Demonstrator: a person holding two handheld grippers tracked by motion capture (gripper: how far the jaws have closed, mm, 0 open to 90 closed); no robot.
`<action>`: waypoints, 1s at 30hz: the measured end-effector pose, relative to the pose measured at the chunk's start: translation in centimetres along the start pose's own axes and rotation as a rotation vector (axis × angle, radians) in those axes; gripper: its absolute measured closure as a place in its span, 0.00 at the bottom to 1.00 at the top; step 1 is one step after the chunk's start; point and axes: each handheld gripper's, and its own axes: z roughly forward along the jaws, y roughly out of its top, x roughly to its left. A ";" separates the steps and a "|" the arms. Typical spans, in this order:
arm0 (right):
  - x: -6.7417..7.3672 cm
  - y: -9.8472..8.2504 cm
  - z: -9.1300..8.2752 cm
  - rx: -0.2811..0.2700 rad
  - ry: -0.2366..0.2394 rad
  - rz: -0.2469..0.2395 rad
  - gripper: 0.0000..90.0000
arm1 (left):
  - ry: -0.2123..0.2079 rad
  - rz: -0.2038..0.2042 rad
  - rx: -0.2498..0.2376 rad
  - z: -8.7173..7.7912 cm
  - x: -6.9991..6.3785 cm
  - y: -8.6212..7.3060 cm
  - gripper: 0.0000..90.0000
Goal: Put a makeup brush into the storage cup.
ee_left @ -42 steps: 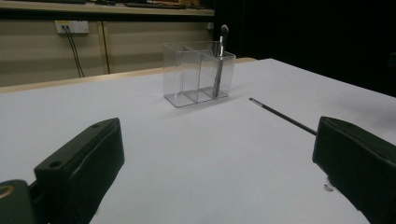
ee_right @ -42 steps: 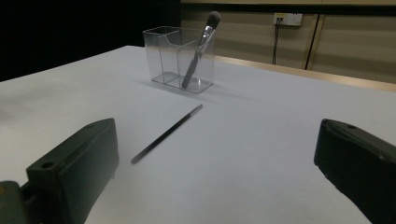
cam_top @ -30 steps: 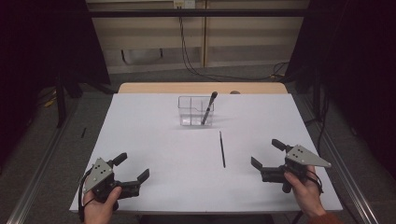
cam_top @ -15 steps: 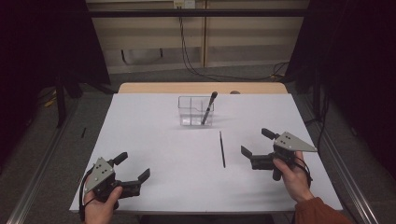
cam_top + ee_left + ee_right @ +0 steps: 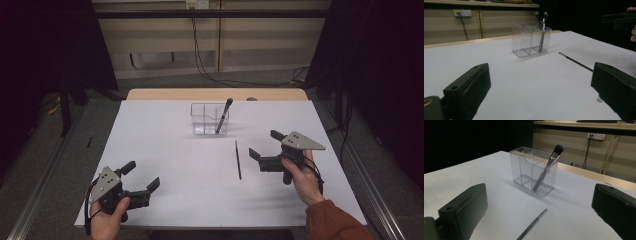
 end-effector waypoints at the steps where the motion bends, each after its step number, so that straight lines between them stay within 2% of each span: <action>1: 0.0 0.1 0.2 -0.003 0.003 0.001 0.00 | 0.000 -0.004 -0.001 0.0 0.0 0.0 0.03; 7: 0.0 0.8 1.6 0.014 0.004 -0.013 0.00 | -0.005 -0.005 -0.002 0.1 0.1 0.0 0.03; 10: -0.3 1.6 2.1 0.005 0.002 0.002 0.01 | -0.009 0.004 -0.004 0.1 0.0 0.1 0.03; 14: -0.5 2.2 3.0 0.014 -0.005 -0.003 0.01 | -0.016 0.012 -0.008 0.1 -0.2 0.2 0.03; 21: -0.7 1.8 5.3 0.059 -0.015 -0.021 0.01 | -0.019 0.010 0.004 0.2 -0.2 0.1 0.03; 25: -0.5 1.8 6.1 0.074 -0.004 -0.021 0.01 | -0.010 0.013 -0.003 0.2 -0.1 0.2 0.03; 27: -0.5 1.8 6.4 0.091 -0.005 -0.021 0.01 | -0.022 0.016 -0.011 0.2 -0.1 0.2 0.02; 30: -0.6 1.7 6.9 0.117 -0.030 -0.020 0.01 | -0.026 0.019 -0.003 0.3 -0.3 0.1 0.02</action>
